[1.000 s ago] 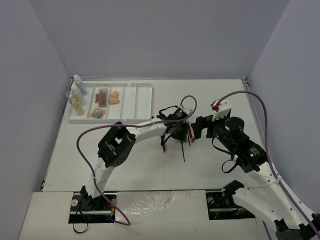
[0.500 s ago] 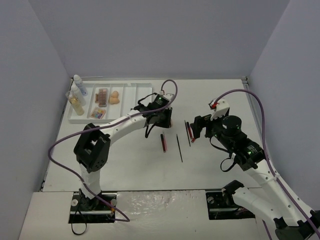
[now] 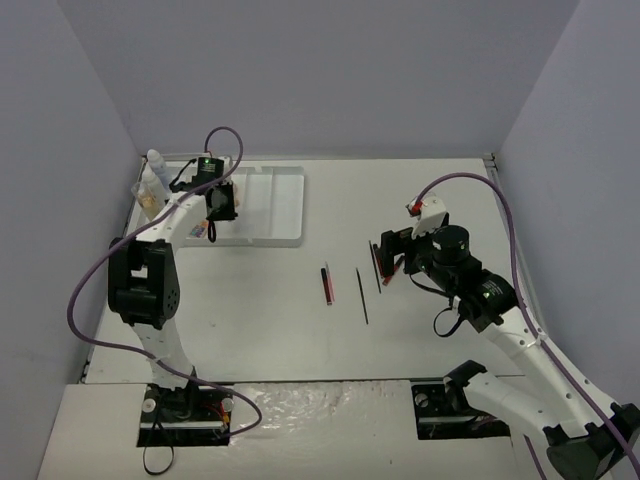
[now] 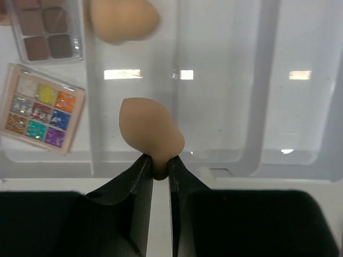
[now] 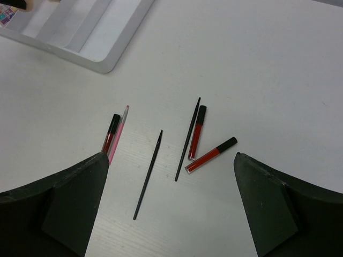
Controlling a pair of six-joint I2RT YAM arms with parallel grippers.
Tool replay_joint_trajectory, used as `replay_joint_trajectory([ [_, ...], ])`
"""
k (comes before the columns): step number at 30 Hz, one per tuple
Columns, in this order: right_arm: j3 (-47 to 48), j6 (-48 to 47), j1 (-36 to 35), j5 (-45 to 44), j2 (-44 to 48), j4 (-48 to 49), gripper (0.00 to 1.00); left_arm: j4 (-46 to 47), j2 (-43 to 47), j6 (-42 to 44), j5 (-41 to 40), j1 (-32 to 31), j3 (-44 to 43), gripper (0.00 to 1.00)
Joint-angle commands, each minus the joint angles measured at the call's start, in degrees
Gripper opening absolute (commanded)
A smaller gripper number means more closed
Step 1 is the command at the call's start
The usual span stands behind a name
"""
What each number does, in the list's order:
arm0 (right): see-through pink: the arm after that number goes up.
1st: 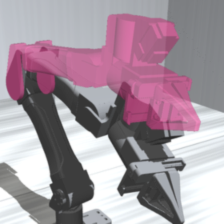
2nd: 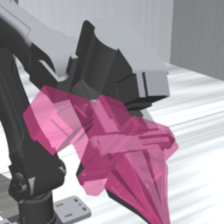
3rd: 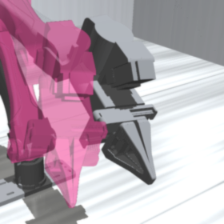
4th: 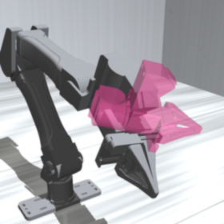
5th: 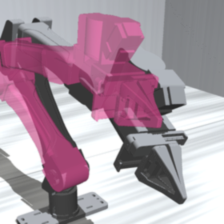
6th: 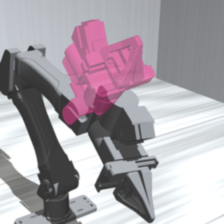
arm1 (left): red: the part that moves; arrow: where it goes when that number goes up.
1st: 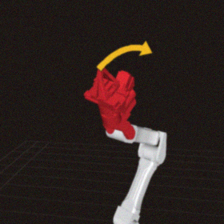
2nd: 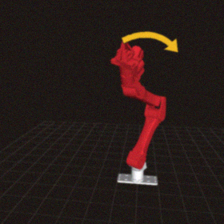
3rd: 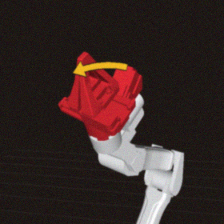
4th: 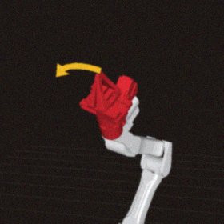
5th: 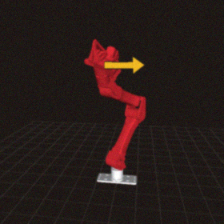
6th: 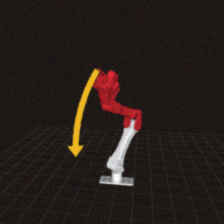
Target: Organize the makeup
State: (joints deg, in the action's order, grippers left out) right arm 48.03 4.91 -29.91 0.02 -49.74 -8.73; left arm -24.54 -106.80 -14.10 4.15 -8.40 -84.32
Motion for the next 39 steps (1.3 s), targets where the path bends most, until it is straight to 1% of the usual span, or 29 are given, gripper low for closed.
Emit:
replay_joint_trajectory([
  [1,0.8,-0.4,0.5,1.6,-0.8,4.4,1.00,-0.6,-4.2,5.0,1.4,2.7,-6.9,0.07],
  [3,0.7,-0.5,0.5,1.7,-0.8,4.4,1.00,-1.1,-6.1,6.0,1.3,3.5,-8.6,0.11],
  [6,0.6,-0.7,0.5,1.6,-0.9,4.4,1.00,-2.5,-7.3,6.3,1.2,3.7,-11.1,0.24],
  [8,0.6,-0.8,0.6,1.6,-0.8,4.4,1.00,-2.7,-7.1,5.9,1.1,3.7,-11.7,0.31],
  [9,0.6,-0.8,0.6,1.6,-0.8,4.4,1.00,-2.7,-6.8,5.8,1.1,3.7,-11.7,0.32],
  [11,0.6,-0.8,0.6,1.7,-0.9,4.4,1.00,-3.1,-6.3,5.0,0.8,3.7,-11.6,0.42],
  [13,0.5,-0.7,0.6,1.8,-0.9,4.4,1.00,-3.4,-4.3,3.0,0.9,3.4,-10.3,0.51],
  [15,0.5,-0.7,0.6,1.7,-0.8,4.4,1.00,-3.5,-1.9,0.9,1.1,2.9,-8.9,0.58],
  [18,0.4,-0.7,0.6,1.6,-0.8,4.4,1.00,-2.9,2.9,-2.9,0.4,1.1,-5.3,0.64],
  [21,0.4,-0.8,0.6,1.6,-1.0,4.4,1.00,-1.7,7.5,-8.6,-0.8,-2.6,-0.4,0.70],
  [23,0.5,-0.7,0.6,1.4,-1.5,4.5,1.00,-1.3,9.7,-13.5,-2.4,-7.1,3.7,0.72],
  [26,0.7,0.0,0.6,0.8,-2.1,4.5,1.00,0.0,11.7,-20.3,-5.2,-14.8,6.9,0.73],
  [29,0.6,0.5,0.6,0.8,-2.4,4.5,1.00,1.0,11.3,-26.5,-6.3,-21.5,9.9,0.72],
  [31,0.5,0.6,0.6,1.2,-2.4,4.5,1.00,2.3,10.0,-29.4,-6.3,-26.8,10.6,0.68],
  [34,0.1,0.6,0.6,1.5,-2.1,4.5,1.00,3.0,6.6,-32.1,-6.8,-31.4,9.6,0.61],
  [39,-0.3,0.6,0.6,1.7,-1.5,4.5,1.00,2.8,2.0,-33.7,-6.3,-36.0,6.7,0.55],
])
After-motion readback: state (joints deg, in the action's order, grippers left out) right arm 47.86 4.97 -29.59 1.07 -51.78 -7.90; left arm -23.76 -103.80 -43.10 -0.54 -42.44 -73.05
